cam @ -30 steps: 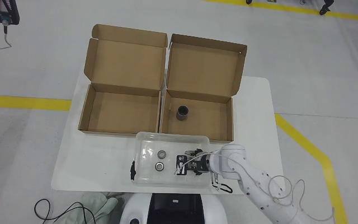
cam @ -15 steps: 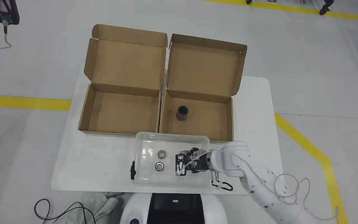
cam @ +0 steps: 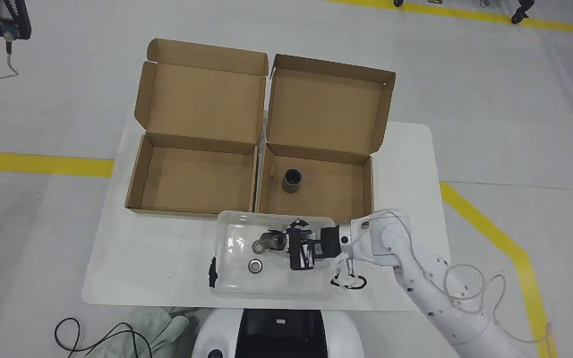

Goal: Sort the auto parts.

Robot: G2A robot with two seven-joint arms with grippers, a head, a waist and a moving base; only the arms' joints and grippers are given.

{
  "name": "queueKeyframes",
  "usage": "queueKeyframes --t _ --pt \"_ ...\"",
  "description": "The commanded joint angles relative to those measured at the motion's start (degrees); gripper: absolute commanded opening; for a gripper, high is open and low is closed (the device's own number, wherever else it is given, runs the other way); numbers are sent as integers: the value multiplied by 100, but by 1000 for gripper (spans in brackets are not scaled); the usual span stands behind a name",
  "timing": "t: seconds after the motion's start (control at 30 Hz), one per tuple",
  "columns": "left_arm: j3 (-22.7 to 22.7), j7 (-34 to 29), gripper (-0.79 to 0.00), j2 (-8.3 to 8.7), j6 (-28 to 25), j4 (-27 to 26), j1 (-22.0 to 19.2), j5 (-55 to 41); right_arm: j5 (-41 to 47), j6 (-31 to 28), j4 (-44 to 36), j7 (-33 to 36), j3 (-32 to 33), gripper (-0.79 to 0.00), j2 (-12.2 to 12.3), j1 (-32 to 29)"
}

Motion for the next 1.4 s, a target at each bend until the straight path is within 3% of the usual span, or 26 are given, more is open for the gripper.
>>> queueKeyframes --t 0.0,0.4,1.1,1.37 --pt "0 0 0 0 0 0 0 0 -48 47 106 -568 28 -785 -22 151" --pt "0 0 0 0 0 0 0 0 -24 -29 355 -2685 371 -785 -76 839" --pt "0 0 0 0 0 0 0 0 1703 -156 470 -3287 672 -785 -215 2263" --pt "0 0 0 0 0 0 0 0 1795 -114 372 -3258 831 -785 -230 2148"
